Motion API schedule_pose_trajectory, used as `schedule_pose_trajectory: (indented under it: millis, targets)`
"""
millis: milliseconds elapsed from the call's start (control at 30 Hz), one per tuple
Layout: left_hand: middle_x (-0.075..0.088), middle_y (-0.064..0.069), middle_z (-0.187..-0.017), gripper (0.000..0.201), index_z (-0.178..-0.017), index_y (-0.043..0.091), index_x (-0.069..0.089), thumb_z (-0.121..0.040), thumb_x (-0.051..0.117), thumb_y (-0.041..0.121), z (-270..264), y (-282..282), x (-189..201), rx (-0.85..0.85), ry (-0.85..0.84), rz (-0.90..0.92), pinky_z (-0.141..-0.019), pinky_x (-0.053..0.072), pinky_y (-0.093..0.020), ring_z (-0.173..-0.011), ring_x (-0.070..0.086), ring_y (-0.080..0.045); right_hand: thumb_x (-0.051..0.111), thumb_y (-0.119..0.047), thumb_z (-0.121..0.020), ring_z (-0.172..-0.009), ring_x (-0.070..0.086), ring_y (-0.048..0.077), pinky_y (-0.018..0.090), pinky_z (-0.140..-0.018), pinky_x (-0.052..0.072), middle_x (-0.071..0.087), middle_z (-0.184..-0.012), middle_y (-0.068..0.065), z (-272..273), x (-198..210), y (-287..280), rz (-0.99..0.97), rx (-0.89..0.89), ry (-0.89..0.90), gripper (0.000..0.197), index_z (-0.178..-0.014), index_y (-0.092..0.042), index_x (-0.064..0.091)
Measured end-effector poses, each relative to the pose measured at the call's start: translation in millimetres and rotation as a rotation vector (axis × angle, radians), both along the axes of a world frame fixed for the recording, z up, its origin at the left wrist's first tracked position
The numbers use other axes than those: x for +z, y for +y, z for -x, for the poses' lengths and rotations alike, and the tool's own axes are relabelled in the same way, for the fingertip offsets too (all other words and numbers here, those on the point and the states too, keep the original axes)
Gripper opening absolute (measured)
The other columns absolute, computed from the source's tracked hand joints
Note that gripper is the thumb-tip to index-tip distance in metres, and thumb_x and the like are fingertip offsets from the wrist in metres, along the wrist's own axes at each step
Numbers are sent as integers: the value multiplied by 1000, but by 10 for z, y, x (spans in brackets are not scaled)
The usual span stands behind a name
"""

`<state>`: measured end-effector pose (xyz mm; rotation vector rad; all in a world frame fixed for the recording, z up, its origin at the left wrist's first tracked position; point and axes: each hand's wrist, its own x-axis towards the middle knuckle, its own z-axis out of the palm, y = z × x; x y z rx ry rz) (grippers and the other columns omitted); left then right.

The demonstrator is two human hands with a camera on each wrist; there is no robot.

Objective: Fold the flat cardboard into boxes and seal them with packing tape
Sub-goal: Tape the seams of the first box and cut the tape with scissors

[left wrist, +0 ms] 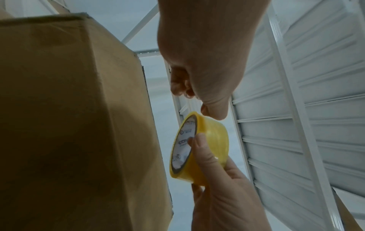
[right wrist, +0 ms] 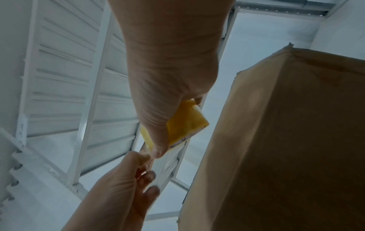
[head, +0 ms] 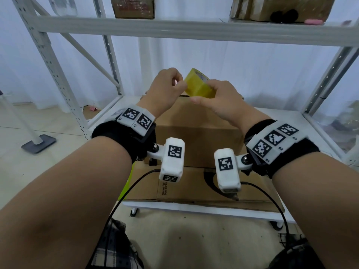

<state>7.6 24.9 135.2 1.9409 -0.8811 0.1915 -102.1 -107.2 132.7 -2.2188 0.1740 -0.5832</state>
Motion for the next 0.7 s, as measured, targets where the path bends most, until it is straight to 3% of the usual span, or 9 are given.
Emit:
schedule_pose_trajectory:
  millis: [67, 133, 200, 267, 333, 433, 533, 700]
  targets:
    - [51, 0, -93, 14, -75, 19, 51, -89, 52, 16, -6, 0, -20, 21, 3, 43, -61, 37, -12, -67, 46, -2, 74, -26, -84, -71, 48, 2, 3, -56, 35, 54, -83, -7, -18, 6, 11, 49, -22, -27, 22, -99, -17, 59]
    - [59, -7, -99, 9, -80, 11, 56, -89, 54, 14, 8, 1, -18, 12, 53, 126, -63, 39, -8, -70, 49, -2, 73, -24, -85, -73, 48, 2, 3, -57, 35, 55, -89, -4, -42, 10, 18, 66, -15, -42, 25, -104, -16, 60]
    - [65, -9, -98, 9, -86, 7, 59, -89, 57, 15, 24, 25, -21, -23, 132, 192, -68, 44, -16, -72, 52, -6, 71, -23, -87, -76, 49, 3, 3, -59, 36, 57, -94, -3, -51, 3, 27, 69, 4, -39, 29, -113, -13, 60]
    - [63, -1, -91, 19, -89, 9, 59, -90, 64, 27, 11, 70, -29, -60, 176, 200, -68, 47, -16, -74, 55, -6, 68, -23, -90, -78, 50, 4, 2, -60, 36, 59, -99, 0, -44, -3, 25, 106, 22, -20, 32, -117, -11, 60]
    - [61, 0, -90, 27, -92, 10, 56, -87, 69, 33, -27, 118, -41, -101, 206, 180, -70, 49, -14, -78, 59, -8, 67, -24, -91, -76, 49, 3, 0, -60, 34, 59, -98, -1, -25, -4, 11, 156, 40, 8, 27, -114, -12, 60]
    - [61, -2, -88, 25, -94, 10, 55, -83, 75, 21, -93, 180, -69, -137, 257, 185, -77, 52, -22, -81, 61, -13, 66, -23, -91, -71, 47, 0, -1, -58, 32, 52, -82, -12, -24, -15, 10, 206, 51, 44, 13, -99, -21, 57]
    - [60, -1, -82, 22, -101, 7, 58, -84, 72, 12, -107, 207, -68, -166, 275, 173, -72, 52, -18, -75, 58, -11, 68, -22, -89, -70, 46, 1, 2, -57, 32, 51, -79, -12, -61, -24, 19, 207, 73, 41, 12, -94, -19, 57]
    - [59, -1, -74, 10, -83, 13, 61, -87, 68, 8, -80, 233, -41, -168, 269, 111, -61, 49, -13, -66, 54, -7, 70, -21, -88, -72, 50, 2, 0, -57, 33, 55, -81, -11, -38, -21, -4, 174, 109, 65, 12, -98, -20, 63]
